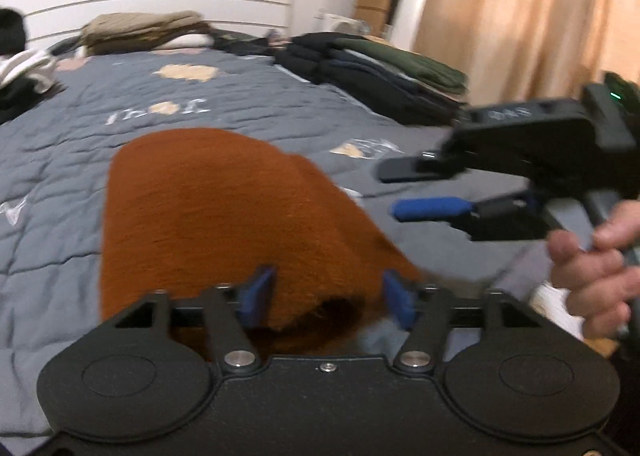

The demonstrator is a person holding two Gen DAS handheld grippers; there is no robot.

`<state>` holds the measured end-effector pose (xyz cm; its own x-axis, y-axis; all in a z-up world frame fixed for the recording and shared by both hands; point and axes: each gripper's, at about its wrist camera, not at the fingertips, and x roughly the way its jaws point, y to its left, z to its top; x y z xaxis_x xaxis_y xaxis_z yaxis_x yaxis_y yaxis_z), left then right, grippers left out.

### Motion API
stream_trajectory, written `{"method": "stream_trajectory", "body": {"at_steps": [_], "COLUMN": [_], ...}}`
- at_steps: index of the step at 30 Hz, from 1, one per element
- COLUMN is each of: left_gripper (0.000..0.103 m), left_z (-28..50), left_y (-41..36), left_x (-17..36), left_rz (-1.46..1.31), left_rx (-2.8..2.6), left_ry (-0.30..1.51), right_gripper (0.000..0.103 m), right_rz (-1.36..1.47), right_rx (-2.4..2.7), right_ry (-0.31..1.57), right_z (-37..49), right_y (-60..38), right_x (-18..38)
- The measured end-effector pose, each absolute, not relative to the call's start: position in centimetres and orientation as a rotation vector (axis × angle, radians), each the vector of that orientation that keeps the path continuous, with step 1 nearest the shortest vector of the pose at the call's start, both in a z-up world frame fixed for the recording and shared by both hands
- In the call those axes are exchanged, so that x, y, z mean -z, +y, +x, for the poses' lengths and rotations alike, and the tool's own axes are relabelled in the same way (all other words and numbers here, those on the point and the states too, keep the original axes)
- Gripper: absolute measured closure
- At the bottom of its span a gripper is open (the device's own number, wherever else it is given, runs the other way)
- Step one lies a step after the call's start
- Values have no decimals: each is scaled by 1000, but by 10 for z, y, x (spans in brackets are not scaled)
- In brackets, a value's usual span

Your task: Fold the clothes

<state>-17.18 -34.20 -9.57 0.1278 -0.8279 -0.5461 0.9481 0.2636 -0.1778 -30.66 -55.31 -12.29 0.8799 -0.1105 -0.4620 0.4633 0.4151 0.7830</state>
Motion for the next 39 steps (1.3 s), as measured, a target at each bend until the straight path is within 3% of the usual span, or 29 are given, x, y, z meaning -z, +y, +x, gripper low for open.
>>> {"method": "stream_trajectory", "body": {"at_steps": [8,19,30,33,35,39], "left_gripper": [34,29,29,29,29,29], "left_z": [-166,-83,-68,-71,-79,-109], "left_y": [-312,-258,-261,-262,-265,-274], "left_x": [65,40,45,46,45,46], "left_rz": [167,-240,-206,-145,-55,203], "left_rx": [1369,1110,1060,1061,1059,1081], "left_ry": [618,669,730,729,687,548], "right_gripper": [60,55,53,61,74,81], "right_rz": [1026,913,1005,992,962,942], "right_rx": [263,182,152,159,151,151], "right_ry": [426,561,595,581,563,497], "right_z": [-284,-229,-188,-185,-185,-190], "right_y": [-544,-558,-573,-571,-569,-572], "right_x": [112,106,131,125,116,98]}}
